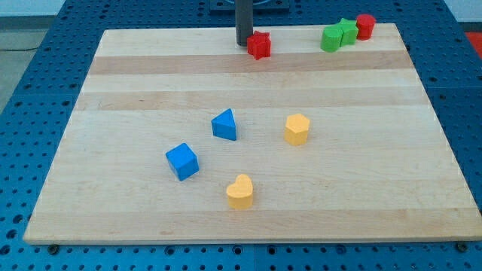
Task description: Move the red star to the left side of the green circle
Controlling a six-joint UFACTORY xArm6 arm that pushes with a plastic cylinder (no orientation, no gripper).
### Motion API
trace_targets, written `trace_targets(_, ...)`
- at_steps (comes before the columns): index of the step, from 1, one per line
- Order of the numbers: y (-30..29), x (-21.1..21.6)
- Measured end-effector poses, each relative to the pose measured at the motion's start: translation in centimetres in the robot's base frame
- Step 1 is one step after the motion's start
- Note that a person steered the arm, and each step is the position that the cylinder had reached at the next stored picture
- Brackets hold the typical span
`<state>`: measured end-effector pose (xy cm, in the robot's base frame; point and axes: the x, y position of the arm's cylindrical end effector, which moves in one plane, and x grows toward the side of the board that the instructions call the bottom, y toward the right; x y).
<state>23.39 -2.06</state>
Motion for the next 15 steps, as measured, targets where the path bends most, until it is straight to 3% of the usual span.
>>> trace_targets(2, -3.7, 3.6)
trace_targets(3, -1.7, 5.0)
trace_targets(6, 4.6, 0.3)
trace_targets(12, 12.4, 0.1)
trace_targets(13, 12.0, 2.5)
trace_targets(15, 15.4, 11.8)
